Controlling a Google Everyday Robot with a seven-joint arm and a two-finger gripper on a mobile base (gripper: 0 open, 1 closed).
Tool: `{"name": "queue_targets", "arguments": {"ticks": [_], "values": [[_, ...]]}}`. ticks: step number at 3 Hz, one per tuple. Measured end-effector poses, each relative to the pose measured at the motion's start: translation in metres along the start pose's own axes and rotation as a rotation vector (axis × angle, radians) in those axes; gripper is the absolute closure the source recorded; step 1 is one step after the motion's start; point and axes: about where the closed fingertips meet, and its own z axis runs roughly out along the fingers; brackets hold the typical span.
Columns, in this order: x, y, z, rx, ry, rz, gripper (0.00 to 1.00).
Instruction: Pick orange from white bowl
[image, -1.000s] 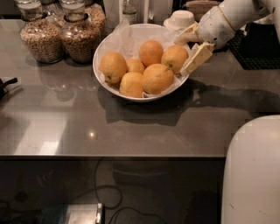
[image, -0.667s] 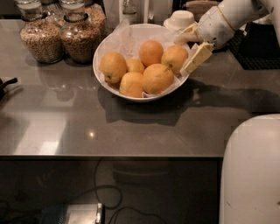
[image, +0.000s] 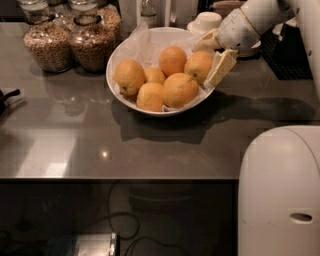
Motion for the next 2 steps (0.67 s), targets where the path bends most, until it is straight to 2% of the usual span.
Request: {"name": "queue_targets", "arguments": {"ticks": [1,2], "values": [[-0.004,-0.005,0.009,-0.022,0.002,-0.025,0.21],[-0.012,-0.019,0.025,-0.035,-0.012,-0.076,0.4]]}}
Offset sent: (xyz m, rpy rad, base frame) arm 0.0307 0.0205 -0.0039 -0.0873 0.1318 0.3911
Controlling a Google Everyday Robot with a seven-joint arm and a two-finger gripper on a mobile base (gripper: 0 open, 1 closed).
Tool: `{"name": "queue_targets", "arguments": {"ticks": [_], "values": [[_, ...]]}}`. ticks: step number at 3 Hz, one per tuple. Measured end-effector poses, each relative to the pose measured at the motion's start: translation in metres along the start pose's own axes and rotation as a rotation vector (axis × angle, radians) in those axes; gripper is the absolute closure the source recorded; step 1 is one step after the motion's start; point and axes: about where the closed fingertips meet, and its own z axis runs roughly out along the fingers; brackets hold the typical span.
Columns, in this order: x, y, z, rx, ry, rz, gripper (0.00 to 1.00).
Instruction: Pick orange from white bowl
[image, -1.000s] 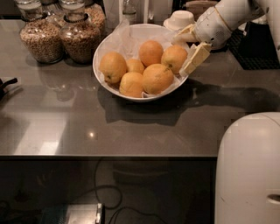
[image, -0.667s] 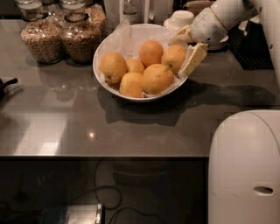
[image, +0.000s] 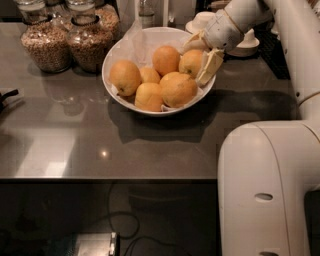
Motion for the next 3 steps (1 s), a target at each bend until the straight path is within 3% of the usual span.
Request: {"name": "queue_targets", "arguments": {"ticks": [2,3], "values": [[0.0,0.0,0.0,0.0,0.0,0.0,0.87],[-0.003,-0.003,-0.016,0.053,-0.006,-0.036,1.0]]}}
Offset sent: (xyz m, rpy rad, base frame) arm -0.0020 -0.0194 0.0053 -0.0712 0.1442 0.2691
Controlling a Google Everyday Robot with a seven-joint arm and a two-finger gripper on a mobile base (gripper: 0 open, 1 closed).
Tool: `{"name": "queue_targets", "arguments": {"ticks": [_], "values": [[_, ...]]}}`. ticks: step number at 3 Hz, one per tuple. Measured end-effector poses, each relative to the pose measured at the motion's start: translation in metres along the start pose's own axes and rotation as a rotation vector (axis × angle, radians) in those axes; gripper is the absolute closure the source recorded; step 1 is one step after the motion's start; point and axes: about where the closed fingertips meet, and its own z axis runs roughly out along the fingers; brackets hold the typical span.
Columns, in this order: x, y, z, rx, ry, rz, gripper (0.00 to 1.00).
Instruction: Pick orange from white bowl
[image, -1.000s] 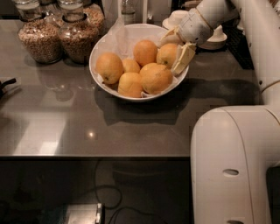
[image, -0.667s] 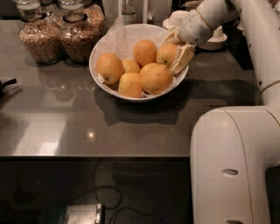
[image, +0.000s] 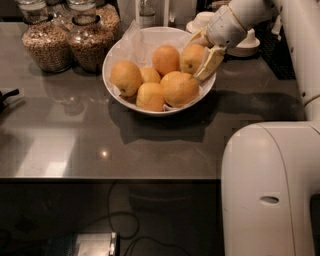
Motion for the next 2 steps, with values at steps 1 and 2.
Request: {"name": "queue_targets", "arguments": {"ticks": [1,2], "values": [[-0.023,-0.004,-0.036,0.13,-0.035,-0.03,1.0],[-0.069,0.005,-0.073,0.271,-0.102,-0.057,1.0]]}}
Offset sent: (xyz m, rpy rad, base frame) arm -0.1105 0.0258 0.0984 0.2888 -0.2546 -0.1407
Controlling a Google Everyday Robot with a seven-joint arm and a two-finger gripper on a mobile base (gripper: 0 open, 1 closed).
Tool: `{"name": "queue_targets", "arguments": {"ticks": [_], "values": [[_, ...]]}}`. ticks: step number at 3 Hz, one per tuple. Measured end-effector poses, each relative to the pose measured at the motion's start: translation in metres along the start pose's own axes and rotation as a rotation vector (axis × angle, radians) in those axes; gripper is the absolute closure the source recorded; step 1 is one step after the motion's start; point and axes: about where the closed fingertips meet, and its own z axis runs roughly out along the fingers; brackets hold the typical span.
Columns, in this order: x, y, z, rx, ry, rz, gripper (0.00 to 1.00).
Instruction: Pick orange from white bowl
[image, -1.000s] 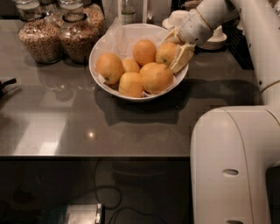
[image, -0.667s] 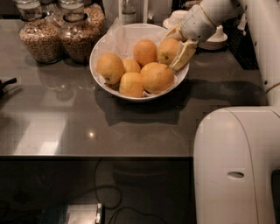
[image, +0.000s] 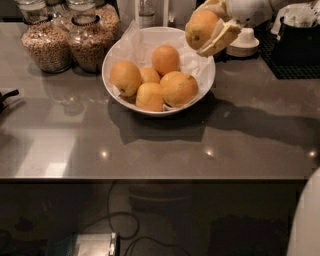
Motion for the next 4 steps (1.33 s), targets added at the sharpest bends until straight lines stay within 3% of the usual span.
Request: {"name": "queue_targets", "arguments": {"ticks": [1,2,3,4], "values": [[-0.034,0.033,0.0,0.006,-0.146,0.077,1.0],[-0.056,0.081,0.018,-0.047,-0.35,0.154,1.0],[-0.075,0.129,0.049,-0.192,-0.514,0.174,1.0],[-0.075,0.129,0.049,-0.192,-0.514,0.174,1.0]]}}
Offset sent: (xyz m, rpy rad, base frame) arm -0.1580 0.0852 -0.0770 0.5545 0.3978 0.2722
